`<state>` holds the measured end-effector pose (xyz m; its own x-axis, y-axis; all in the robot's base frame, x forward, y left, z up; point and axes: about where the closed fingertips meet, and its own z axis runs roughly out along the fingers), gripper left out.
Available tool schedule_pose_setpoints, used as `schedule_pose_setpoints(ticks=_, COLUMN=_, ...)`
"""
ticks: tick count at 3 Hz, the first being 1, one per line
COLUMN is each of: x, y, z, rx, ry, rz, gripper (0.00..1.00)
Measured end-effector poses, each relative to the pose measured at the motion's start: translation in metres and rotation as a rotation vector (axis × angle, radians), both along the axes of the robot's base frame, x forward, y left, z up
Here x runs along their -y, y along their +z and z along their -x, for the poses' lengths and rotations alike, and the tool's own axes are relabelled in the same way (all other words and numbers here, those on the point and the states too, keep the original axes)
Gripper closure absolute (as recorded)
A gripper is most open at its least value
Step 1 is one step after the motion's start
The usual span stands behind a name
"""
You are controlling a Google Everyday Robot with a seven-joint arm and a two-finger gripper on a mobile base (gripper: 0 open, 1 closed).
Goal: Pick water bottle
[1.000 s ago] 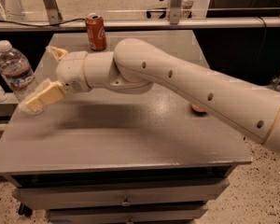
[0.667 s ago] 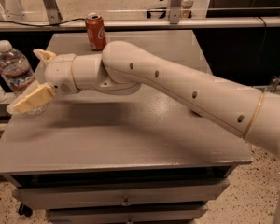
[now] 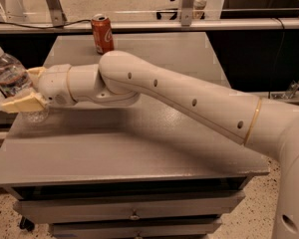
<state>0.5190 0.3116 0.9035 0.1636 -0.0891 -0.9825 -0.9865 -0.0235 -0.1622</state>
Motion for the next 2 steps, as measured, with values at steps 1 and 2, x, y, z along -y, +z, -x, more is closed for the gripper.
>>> schedule_pose_setpoints(ticks=1, x=-0.0039, y=-0.0021, z=0.0021, rx=-0.003, ry=0.008, rz=-0.006, gripper=0.64)
schedule_pose_setpoints(ticks=2, x=0.0004, y=0.0074, z=-0.0043, rx=0.009, ry=0.003, rz=-0.014, gripper=0.87)
